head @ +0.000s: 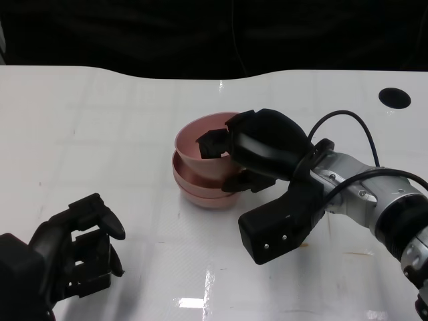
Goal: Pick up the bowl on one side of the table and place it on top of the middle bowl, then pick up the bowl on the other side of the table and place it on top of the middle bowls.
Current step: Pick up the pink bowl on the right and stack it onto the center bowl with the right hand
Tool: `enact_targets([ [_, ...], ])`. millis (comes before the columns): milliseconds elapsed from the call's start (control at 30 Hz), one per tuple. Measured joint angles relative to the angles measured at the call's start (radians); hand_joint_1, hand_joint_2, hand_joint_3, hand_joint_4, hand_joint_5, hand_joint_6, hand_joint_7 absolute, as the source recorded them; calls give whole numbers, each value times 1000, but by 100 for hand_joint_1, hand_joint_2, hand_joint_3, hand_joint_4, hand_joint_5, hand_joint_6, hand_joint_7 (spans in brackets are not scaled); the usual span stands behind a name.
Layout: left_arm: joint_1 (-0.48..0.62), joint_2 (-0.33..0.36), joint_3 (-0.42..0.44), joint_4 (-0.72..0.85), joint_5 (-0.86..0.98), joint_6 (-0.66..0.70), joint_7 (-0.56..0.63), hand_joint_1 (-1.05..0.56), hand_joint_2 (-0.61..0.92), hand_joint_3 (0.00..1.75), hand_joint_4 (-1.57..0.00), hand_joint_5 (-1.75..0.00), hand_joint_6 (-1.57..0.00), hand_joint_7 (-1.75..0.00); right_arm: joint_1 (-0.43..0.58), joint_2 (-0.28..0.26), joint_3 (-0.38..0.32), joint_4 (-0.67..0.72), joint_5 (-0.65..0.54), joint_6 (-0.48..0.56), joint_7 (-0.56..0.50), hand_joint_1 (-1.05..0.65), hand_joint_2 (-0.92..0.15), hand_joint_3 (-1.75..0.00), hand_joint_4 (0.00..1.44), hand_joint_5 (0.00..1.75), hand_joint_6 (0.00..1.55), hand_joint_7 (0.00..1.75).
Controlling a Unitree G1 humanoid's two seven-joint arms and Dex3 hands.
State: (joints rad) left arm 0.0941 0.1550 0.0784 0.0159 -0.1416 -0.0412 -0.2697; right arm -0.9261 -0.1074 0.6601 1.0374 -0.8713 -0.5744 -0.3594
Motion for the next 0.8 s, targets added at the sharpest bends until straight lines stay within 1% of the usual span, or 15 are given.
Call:
enact_targets([
  [33,0,0,-1,0,0,0,0,32,74,121,-82,-175,-64,-175,0,1,3,5,-1,0,-7,-27,-80,-40,89,175,78,125],
  [67,0,0,-1,0,0,1,0,32,74,121,-83,-175,-65,-175,-1,4,6,10,-2,-1,-12,-27,-81,-39,88,175,81,123],
  [133,0,0,-1,0,-1,1,0,32,75,121,-84,-175,-65,-175,-1,6,9,17,-3,-2,-23,-27,-82,-38,87,175,80,124],
  [200,0,0,-1,-1,-1,3,0,32,75,120,-84,-175,-65,-175,-1,7,11,22,-3,-5,-32,-27,-83,-34,87,175,83,113],
  [267,0,0,-1,-2,-1,4,0,33,75,120,-83,-175,-65,-175,-2,8,12,27,-3,-7,-38,-29,-85,-27,85,175,87,99],
  [333,0,0,-2,-3,-1,4,0,33,76,120,-83,-175,-65,-175,-3,8,13,33,-3,-8,-39,-28,-88,-20,84,175,93,80],
  [400,0,0,-2,-4,-1,4,0,33,75,120,-84,-175,-65,-175,-3,8,13,35,-3,-8,-39,-27,-89,-15,83,175,97,72],
  [467,0,0,-2,-4,-1,3,0,33,75,120,-85,-175,-66,-175,-3,8,13,35,-3,-8,-40,-27,-91,-10,82,174,103,58],
  [500,0,0,-2,-3,-1,1,0,34,74,121,-85,-175,-66,-175,-3,8,14,35,-3,-7,-40,-28,-92,-10,82,173,103,56],
  [600,-1,0,-2,-1,0,-3,0,34,74,121,-86,-175,-67,-175,-3,9,14,35,-3,-6,-40,-28,-92,-14,82,172,105,56],
  [733,-1,0,-3,1,0,-9,0,35,74,122,-86,-175,-68,-175,-3,13,16,35,-3,-7,-40,-28,-92,-17,81,173,99,71],
  [800,-1,0,-3,1,0,-13,0,35,74,122,-86,-175,-68,-175,-3,14,16,35,-3,-7,-40,-28,-92,-17,81,173,98,74],
])
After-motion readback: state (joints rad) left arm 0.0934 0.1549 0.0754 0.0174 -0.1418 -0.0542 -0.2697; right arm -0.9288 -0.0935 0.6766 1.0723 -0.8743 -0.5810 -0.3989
